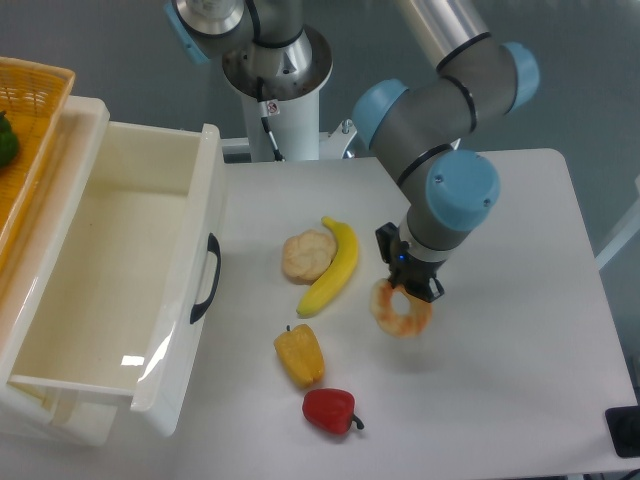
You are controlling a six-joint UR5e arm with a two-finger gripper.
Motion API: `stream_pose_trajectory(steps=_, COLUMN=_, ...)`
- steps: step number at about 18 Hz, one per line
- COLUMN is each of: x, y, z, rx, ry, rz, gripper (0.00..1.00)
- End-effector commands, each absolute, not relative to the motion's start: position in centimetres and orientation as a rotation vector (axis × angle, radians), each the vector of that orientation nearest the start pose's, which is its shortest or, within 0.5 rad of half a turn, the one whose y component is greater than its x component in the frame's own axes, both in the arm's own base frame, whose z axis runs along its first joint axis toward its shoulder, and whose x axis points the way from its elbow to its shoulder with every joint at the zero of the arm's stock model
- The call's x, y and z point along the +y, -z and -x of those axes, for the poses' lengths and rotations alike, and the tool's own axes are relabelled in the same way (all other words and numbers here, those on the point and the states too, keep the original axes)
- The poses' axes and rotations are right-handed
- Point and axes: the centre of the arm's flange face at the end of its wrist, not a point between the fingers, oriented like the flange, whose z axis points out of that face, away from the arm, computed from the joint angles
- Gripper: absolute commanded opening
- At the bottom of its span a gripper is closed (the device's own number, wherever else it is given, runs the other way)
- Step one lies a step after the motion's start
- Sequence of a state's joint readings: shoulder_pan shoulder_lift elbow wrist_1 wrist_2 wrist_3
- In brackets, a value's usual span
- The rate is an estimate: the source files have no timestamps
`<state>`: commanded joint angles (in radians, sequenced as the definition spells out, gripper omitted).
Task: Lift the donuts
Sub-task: 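Lift the grasped donut up off the table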
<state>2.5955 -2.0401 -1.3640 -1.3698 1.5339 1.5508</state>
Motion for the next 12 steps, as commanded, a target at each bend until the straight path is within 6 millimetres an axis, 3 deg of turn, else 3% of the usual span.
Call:
stream_pose_trajectory(steps=4, x=47.9, y=-35.8, z=50.7, rx=0.860, ry=0.050, rz=3.051, gripper=0.00)
stream_pose_trajectory(steps=12, x=48.1, y=-36.3, z=50.5, rx=0.865, ry=0.048, rz=3.043, gripper=0.00)
